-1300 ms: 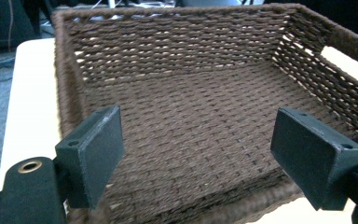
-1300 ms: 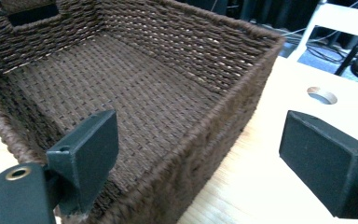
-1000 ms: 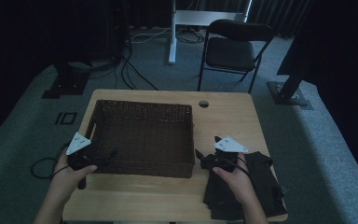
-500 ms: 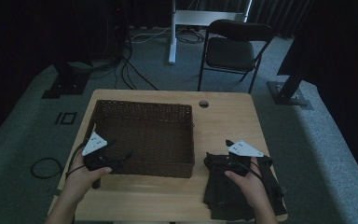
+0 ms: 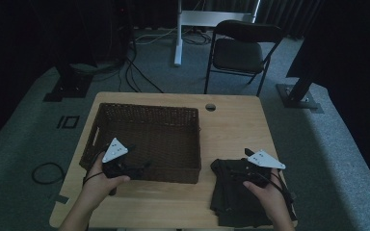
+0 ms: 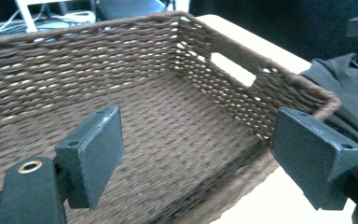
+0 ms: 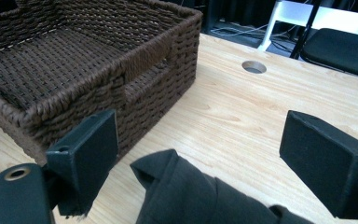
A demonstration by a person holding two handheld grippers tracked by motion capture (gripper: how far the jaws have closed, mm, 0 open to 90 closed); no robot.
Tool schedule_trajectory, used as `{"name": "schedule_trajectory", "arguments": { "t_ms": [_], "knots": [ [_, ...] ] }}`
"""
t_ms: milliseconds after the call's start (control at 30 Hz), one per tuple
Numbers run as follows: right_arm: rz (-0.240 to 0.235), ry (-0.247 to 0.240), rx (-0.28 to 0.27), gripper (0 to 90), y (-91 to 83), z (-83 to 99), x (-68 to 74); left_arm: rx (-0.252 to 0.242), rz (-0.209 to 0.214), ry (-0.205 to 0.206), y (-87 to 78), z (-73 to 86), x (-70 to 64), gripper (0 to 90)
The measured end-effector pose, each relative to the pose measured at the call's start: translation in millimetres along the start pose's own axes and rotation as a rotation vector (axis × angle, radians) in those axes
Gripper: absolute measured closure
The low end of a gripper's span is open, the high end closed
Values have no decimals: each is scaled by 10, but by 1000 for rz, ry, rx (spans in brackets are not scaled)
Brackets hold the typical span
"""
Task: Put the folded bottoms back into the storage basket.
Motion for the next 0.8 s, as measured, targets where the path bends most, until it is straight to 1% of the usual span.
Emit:
{"name": "schedule_trajectory", "arguments": {
  "t_ms": [33, 67, 100, 167, 200, 233, 267, 333, 400, 433, 467, 500, 533, 600, 633, 667, 700, 733, 767, 800],
  "knots": [
    [-1, 6, 0, 112, -13, 14, -10, 0, 10, 9, 37, -13, -55, 176],
    [-1, 6, 0, 112, -13, 14, -10, 0, 10, 9, 37, -13, -55, 176],
    [6, 6, -4, 138, -40, 37, -30, -5, 27, 11, 76, -26, -110, 176],
    [2, 2, -6, 137, -65, 59, -43, -2, 43, 21, 117, -34, -163, 176],
    [2, 2, -6, 137, -65, 59, -43, -2, 43, 21, 117, -34, -163, 176],
    [5, 0, -6, 134, -86, 77, -54, -2, 59, 21, 159, -40, -216, 176],
    [5, 0, -6, 134, -86, 77, -54, -2, 59, 21, 159, -40, -216, 176],
    [8, 11, -7, 133, -124, 98, -78, -1, 75, 30, 213, -45, -290, 176],
    [16, 7, -5, 132, -147, 111, -98, 1, 82, 30, 222, -47, -307, 176],
    [23, 9, -2, 132, -161, 120, -111, -1, 93, 32, 253, -52, -360, 176],
    [21, 1, 0, 131, -175, 126, -119, -1, 93, 32, 253, -52, -360, 176],
    [21, 0, -4, 131, -190, 131, -125, -1, 105, 36, 276, -60, -411, 176],
    [21, 0, -4, 131, -190, 131, -125, -1, 105, 36, 276, -60, -411, 177],
    [25, -5, -7, 130, -232, 145, -144, 0, 121, 40, 304, -63, -467, 176],
    [36, -5, -5, 129, -268, 159, -161, 0, 136, 42, 335, -59, -517, 176],
    [36, -5, -5, 129, -268, 159, -161, 0, 136, 42, 335, -59, -517, 176],
    [43, -3, -4, 126, -303, 180, -183, 4, 144, 44, 373, -51, -562, 176],
    [44, -1, -1, 125, -316, 193, -193, 4, 144, 44, 373, -51, -562, 176],
    [44, 2, 1, 124, -330, 208, -204, 11, 156, 50, 408, -42, -610, 176],
    [47, 6, 5, 124, -344, 224, -215, 11, 156, 50, 408, -42, -610, 177]
  ]
}}
Point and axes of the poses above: each handheld gripper's, and its own axes: y roughly forward along the jaws, z roughly out of its underside, x roughly to its left, the point moved 2 cm from there along y, roughly forward along the jaws, and after that the axes turned 7 degrees about -x, right-handed, at the moved point
